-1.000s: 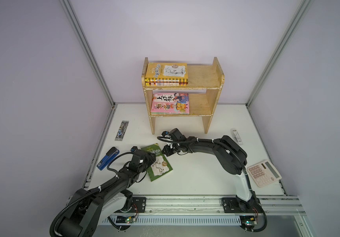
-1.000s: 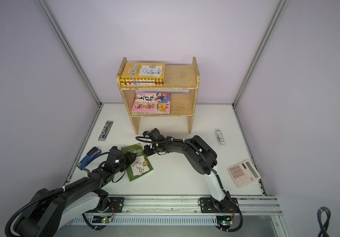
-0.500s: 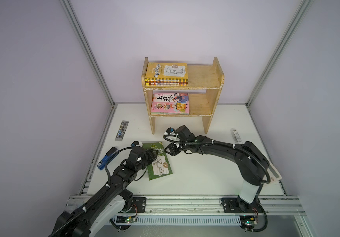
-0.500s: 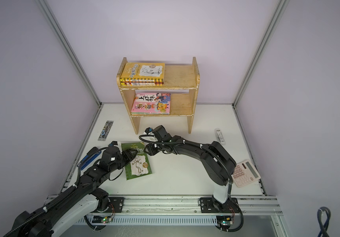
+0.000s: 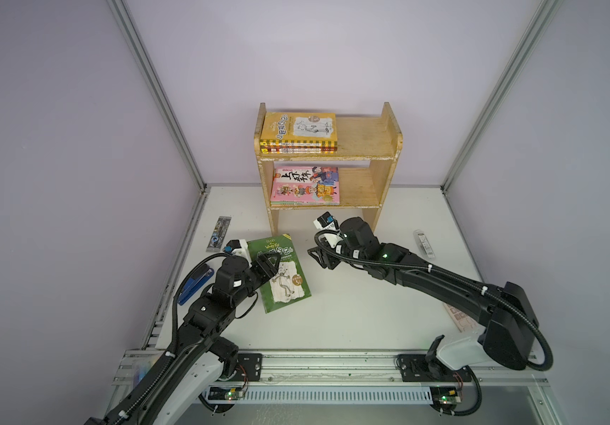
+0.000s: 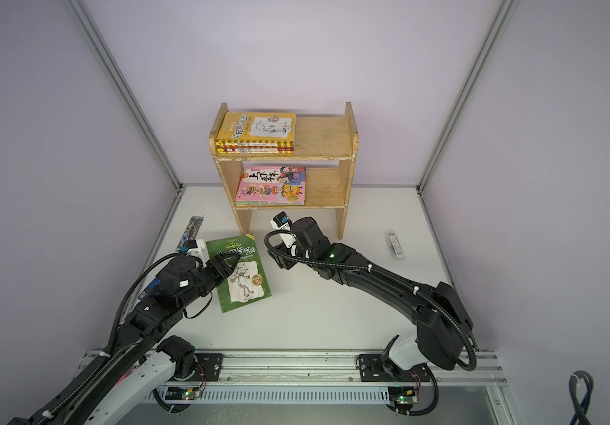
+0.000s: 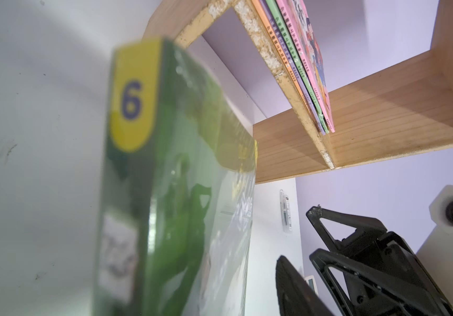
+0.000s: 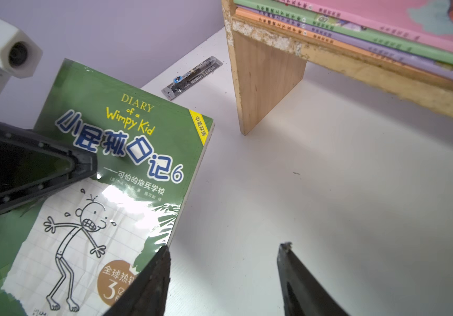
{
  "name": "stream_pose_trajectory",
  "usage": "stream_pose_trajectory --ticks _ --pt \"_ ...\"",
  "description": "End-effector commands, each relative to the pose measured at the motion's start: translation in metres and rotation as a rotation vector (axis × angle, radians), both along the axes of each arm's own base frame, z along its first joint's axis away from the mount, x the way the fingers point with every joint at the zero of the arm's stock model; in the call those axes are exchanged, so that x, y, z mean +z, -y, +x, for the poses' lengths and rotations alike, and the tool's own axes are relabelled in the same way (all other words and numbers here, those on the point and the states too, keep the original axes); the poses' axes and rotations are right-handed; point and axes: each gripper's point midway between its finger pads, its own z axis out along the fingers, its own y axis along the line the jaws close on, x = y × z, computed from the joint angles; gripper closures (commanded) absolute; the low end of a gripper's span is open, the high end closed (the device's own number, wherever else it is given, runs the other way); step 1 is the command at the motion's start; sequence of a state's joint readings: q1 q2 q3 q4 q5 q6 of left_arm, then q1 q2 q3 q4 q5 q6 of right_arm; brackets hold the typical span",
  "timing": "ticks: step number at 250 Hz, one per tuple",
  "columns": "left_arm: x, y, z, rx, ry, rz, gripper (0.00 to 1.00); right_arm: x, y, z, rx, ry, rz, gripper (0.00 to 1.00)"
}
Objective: Stacking books/files
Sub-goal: Pick up the book at the center of the table.
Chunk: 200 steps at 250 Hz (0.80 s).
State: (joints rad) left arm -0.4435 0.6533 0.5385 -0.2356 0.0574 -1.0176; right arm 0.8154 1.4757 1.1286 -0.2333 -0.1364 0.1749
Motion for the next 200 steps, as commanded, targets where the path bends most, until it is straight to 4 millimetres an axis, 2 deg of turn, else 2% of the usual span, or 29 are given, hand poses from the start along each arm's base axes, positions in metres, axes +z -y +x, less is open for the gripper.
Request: stream_pose_trajectory --ticks 1,41,87,119,155,200 --pt "0.032 0.012 0.005 -0.032 0.063 -0.113 1.0 0.013 0.005 -0.002 -0.006 0.035 0.023 0.37" --pt "0.06 0.012 0.011 -0.004 0.108 -0.196 1.0 0.037 0.017 -0.01 0.0 0.105 0.064 0.34" --pt "0.093 0.006 0.021 0.062 0.157 -0.291 1.0 0.047 0.041 -0.021 -0.023 0.179 0.051 0.28" --pt "0.109 0.002 0.03 0.122 0.172 -0.338 1.0 0.057 0.061 -0.027 -0.079 0.206 0.079 0.22" --pt "0.124 -0.001 0.041 0.178 0.204 -0.367 1.0 0.056 0.06 -0.045 -0.018 0.155 0.121 0.21" --pt "0.13 0.002 0.056 0.221 0.221 -0.416 1.0 0.054 0.052 -0.053 -0.011 0.061 0.201 0.17"
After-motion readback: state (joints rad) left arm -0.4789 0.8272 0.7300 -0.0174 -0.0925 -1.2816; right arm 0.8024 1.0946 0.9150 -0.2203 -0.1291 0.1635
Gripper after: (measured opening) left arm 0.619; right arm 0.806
